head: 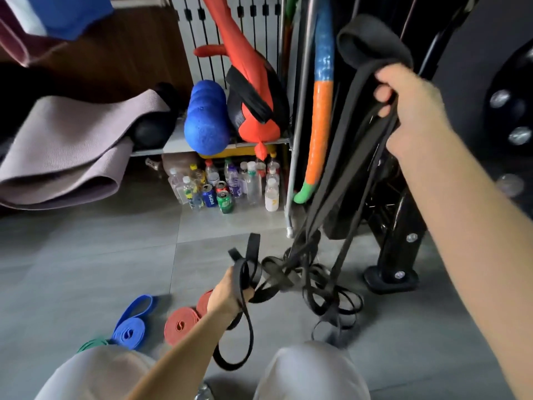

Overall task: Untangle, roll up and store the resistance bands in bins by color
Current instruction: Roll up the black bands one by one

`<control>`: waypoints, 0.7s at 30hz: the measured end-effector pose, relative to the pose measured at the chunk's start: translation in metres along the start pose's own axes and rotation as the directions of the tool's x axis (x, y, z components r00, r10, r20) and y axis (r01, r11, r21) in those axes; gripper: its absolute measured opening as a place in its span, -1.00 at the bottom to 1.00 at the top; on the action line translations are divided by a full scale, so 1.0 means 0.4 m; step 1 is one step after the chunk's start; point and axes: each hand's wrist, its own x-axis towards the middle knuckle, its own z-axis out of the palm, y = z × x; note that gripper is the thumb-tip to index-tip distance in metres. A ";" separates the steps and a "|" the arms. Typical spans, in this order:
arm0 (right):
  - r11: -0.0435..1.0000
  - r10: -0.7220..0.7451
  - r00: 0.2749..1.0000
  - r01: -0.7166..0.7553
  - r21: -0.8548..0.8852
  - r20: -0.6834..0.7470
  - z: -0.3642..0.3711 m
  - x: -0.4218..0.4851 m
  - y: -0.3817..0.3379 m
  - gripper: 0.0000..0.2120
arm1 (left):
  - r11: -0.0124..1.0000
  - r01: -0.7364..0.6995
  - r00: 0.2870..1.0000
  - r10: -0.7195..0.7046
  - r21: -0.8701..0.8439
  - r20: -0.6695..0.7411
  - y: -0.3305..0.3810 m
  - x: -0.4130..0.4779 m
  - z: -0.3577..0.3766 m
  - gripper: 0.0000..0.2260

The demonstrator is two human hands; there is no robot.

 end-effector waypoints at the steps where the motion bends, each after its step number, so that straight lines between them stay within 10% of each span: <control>1: 0.998 -0.027 1.000 0.026 0.057 0.017 0.004 0.001 -0.026 -0.79 | 1.000 0.012 1.000 -0.012 -0.023 0.014 -0.014 -0.009 0.011 -0.66; 3: 0.988 -0.130 0.989 0.123 0.094 0.076 0.025 -0.002 -0.049 -0.82 | 0.979 0.073 0.997 -0.075 -0.192 -0.003 -0.006 -0.021 0.023 -0.90; 6: 0.884 -0.250 0.939 0.321 -0.339 0.238 0.062 -0.015 0.031 -0.83 | 0.920 0.111 0.978 -0.169 -0.377 -0.123 0.049 -0.007 0.035 -0.81; 10: 0.476 0.069 0.916 0.318 -0.820 0.396 0.013 -0.035 0.256 -0.80 | 0.830 0.009 0.975 -0.132 -0.558 -0.180 0.120 0.022 0.009 -0.89; 17: 0.297 0.145 0.983 0.062 -0.953 0.109 -0.125 -0.019 0.431 -0.74 | 0.788 0.015 0.990 -0.100 -0.615 -0.103 0.019 0.033 -0.015 -0.86; 21: 0.010 0.163 0.986 -0.020 -1.000 -0.018 -0.205 -0.002 0.478 -0.64 | 0.867 0.122 0.983 -0.174 -0.484 -0.063 -0.133 0.085 0.037 -0.78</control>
